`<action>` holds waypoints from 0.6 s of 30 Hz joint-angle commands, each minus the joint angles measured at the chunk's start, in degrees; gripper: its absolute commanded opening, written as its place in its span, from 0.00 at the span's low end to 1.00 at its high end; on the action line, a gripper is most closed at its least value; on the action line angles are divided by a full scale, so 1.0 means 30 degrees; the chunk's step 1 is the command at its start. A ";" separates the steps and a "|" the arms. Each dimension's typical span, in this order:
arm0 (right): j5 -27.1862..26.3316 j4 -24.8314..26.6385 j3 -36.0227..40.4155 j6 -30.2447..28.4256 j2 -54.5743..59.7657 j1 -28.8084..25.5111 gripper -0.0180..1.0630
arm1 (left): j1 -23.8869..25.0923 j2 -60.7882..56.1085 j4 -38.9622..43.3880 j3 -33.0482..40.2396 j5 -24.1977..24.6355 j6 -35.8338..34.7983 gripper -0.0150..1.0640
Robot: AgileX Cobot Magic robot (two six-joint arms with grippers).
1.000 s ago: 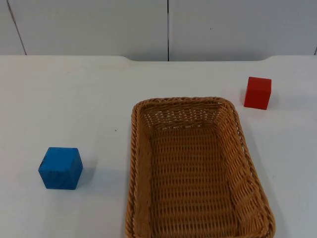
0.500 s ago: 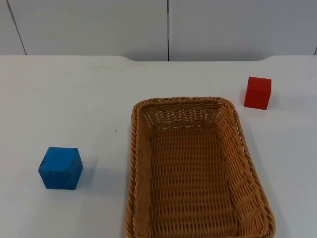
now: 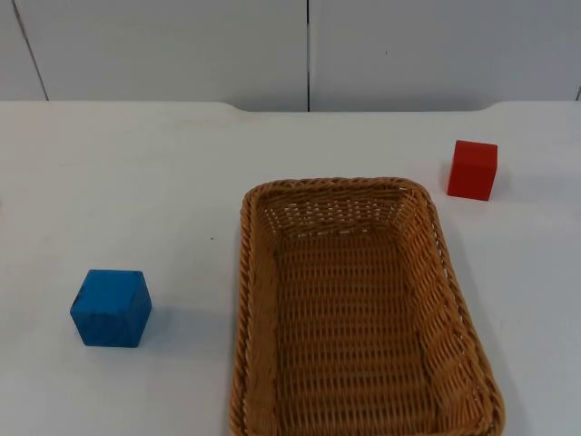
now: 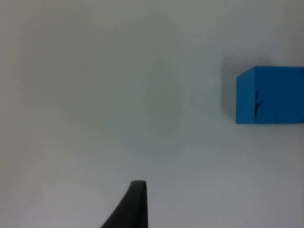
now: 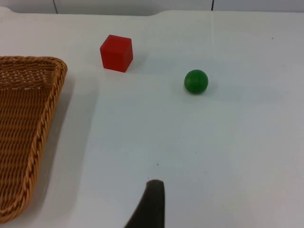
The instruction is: Place all geometric objects except the red cube into the basket.
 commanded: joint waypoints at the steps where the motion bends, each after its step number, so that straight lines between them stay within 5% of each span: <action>1: -0.0225 0.0077 0.0029 -0.0197 -0.0070 -0.0122 0.74 | 0.0088 0.1019 -0.0974 -0.0636 -0.0186 0.0520 0.93; 10: -0.0225 0.0077 0.0029 -0.0197 -0.0070 -0.0122 0.74 | -0.0440 0.4769 -0.2931 -0.1919 -0.0589 0.2230 0.92; 18: -0.0225 0.0077 0.0029 -0.0197 -0.0070 -0.0122 0.74 | -0.2600 0.7985 -0.2465 -0.3134 -0.2006 0.2025 0.92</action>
